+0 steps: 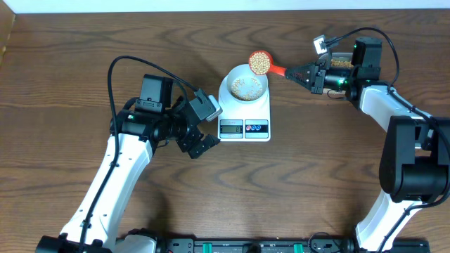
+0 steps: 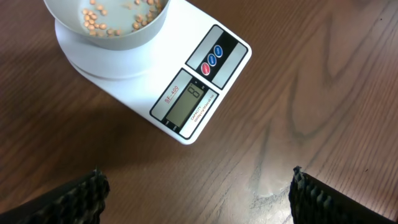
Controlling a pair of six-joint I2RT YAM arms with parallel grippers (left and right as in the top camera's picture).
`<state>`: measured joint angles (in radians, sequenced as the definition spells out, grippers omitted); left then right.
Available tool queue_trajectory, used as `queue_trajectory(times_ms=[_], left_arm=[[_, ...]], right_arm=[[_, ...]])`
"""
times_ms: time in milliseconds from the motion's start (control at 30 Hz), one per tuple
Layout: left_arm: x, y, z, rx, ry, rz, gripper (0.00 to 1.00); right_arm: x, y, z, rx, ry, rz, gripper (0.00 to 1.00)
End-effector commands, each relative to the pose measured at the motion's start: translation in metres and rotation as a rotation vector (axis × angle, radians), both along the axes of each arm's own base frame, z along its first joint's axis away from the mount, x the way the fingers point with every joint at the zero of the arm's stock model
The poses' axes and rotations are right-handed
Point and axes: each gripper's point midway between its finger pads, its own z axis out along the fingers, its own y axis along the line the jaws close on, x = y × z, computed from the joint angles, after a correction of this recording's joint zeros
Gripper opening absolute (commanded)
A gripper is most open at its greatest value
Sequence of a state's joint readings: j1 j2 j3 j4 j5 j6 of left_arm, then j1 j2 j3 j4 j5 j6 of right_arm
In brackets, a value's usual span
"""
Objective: Scoop item into bowl and weigh 50g on scale
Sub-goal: 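Tilt the scoop with the right gripper to pour soybeans into the bowl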
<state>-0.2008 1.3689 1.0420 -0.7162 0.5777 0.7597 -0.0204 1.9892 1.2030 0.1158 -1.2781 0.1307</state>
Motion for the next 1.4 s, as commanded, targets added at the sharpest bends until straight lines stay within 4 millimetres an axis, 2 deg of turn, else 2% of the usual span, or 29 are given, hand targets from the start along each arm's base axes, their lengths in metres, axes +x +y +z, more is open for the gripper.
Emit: queue_trajectory(times_ms=[0,1367], left_arm=[[0.0044,-0.0018,0.0089,-0.014,-0.023,-0.007,0.95],[0.0044,-0.0018,0.0089,-0.014,-0.023,-0.007,0.95]], right_arm=[[-0.002,0.0047,0.0006,0.002,-0.023,0.024,0.01],[0.0015,0.0033,-0.0027,-0.032,-0.08,0.013,0.01]])
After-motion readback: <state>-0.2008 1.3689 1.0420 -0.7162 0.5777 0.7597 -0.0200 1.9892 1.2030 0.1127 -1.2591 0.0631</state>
